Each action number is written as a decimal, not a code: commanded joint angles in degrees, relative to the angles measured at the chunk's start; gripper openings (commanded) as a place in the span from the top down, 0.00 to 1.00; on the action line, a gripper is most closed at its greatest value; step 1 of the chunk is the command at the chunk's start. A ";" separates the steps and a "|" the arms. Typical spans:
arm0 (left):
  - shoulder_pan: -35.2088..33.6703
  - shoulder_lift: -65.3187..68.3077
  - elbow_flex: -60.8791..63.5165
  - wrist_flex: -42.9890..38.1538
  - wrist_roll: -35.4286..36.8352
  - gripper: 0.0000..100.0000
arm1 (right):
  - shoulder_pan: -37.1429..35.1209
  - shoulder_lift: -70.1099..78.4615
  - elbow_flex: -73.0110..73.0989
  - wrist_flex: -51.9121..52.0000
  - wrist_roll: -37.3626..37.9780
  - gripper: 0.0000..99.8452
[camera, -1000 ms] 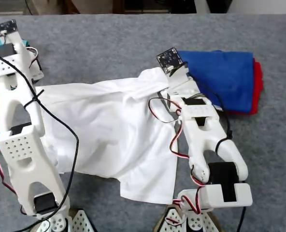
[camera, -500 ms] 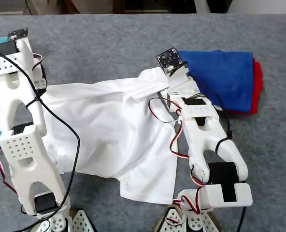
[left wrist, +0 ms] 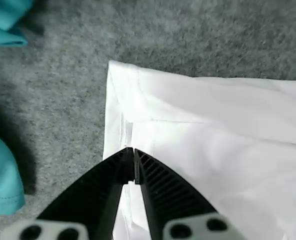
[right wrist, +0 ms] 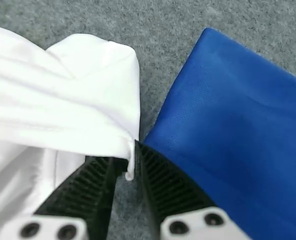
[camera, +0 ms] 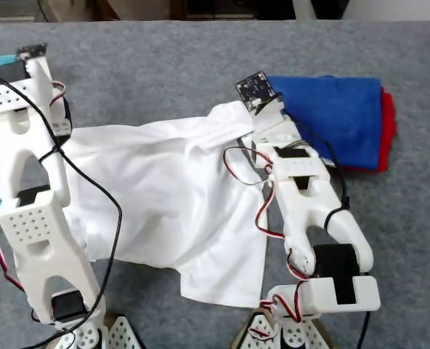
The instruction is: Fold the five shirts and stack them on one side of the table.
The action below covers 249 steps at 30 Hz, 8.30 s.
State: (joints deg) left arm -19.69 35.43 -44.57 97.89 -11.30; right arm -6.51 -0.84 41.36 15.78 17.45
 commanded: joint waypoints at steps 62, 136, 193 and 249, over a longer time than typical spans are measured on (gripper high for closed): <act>3.16 12.53 -8.62 -13.98 12.22 0.98 | -0.22 -0.13 -2.59 -0.26 0.53 1.00; 6.68 -40.57 65.49 -34.02 5.89 0.98 | -0.04 -0.66 -2.68 1.93 0.26 1.00; 4.48 -65.89 103.56 -12.48 -37.63 0.98 | -6.29 77.67 -135.25 50.64 0.44 1.00; -0.35 -5.14 17.32 -18.55 43.16 0.84 | -5.05 81.45 -136.92 55.65 0.53 1.00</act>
State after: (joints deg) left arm -20.57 29.01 -20.22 76.53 30.90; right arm -12.22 81.10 -91.21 72.75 17.45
